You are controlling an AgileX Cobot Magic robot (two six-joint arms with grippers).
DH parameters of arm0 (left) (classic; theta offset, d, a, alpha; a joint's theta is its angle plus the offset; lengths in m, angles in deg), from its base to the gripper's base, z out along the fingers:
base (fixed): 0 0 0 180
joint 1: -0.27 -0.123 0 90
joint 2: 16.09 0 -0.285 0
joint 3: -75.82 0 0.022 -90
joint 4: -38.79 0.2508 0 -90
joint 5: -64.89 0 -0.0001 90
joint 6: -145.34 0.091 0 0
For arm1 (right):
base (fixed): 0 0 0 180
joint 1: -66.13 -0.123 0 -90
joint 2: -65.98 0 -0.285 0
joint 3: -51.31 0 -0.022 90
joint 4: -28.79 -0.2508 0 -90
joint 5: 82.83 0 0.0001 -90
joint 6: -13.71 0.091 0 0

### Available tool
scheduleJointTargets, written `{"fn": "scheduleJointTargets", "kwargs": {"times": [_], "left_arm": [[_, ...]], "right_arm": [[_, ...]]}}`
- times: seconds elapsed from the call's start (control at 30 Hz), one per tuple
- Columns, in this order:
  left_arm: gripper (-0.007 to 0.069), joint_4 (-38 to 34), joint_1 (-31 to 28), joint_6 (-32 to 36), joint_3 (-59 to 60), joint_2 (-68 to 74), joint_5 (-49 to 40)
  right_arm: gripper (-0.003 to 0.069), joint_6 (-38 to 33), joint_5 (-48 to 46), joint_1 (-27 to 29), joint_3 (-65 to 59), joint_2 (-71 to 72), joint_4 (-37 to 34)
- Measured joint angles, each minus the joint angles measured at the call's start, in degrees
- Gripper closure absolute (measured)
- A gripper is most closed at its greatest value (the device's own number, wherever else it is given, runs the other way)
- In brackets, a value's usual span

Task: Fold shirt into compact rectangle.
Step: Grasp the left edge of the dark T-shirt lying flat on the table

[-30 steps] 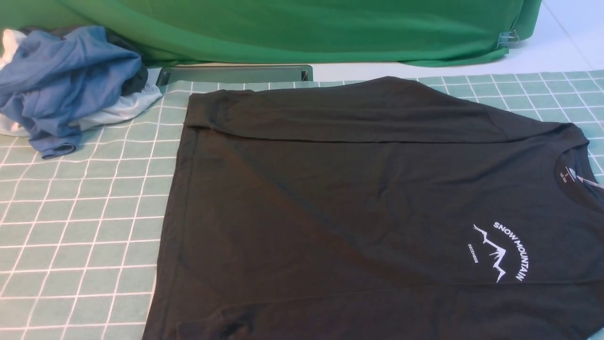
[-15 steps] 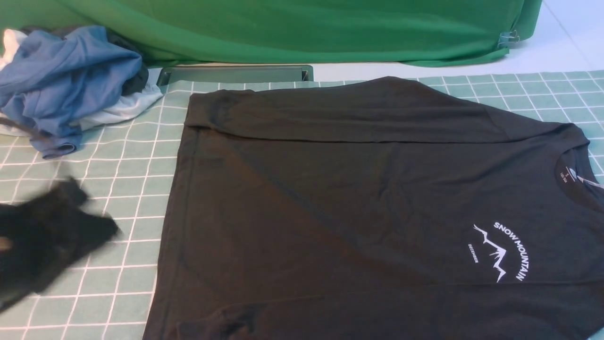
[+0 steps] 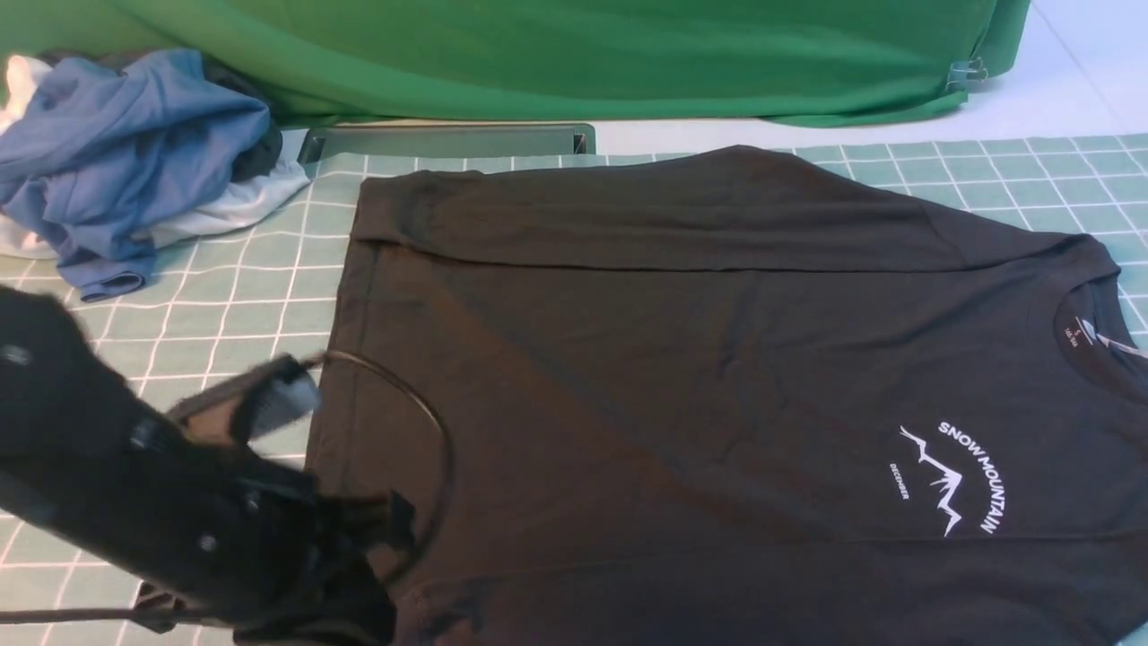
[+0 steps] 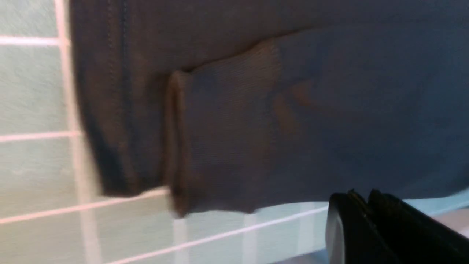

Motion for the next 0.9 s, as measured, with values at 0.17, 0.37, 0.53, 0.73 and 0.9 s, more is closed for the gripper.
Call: {"fn": "scheduleJointTargets", "kwargs": {"times": [0.17, 0.37, 0.53, 0.73, 0.9], "left_arm": [[0.0475, 16.4, 5.8, -13.1, 0.1, 0.3, 1.4], [0.0302, 19.6, 6.5, -16.9, 1.3, 3.4, 8.9], [0.0223, 18.7, 6.5, -17.0, 3.7, 6.9, 12.6], [0.0196, 14.6, 6.5, -12.9, 4.7, 10.2, 16.6], [0.0215, 14.4, 6.5, -12.4, 4.7, 11.7, 18.9]], "right_arm": [[0.0628, -18.9, -40.8, 0.0, 22.0, -15.4, 0.8], [0.0628, -25.7, -60.3, 0.0, 27.0, -28.1, 0.7], [0.0628, -26.2, -61.5, 0.0, 27.0, -30.3, -0.9], [0.0628, -26.4, -59.3, 0.0, 27.0, -30.4, -1.9], [0.0628, -26.5, -59.4, 0.0, 27.0, -30.4, -2.0]]}}
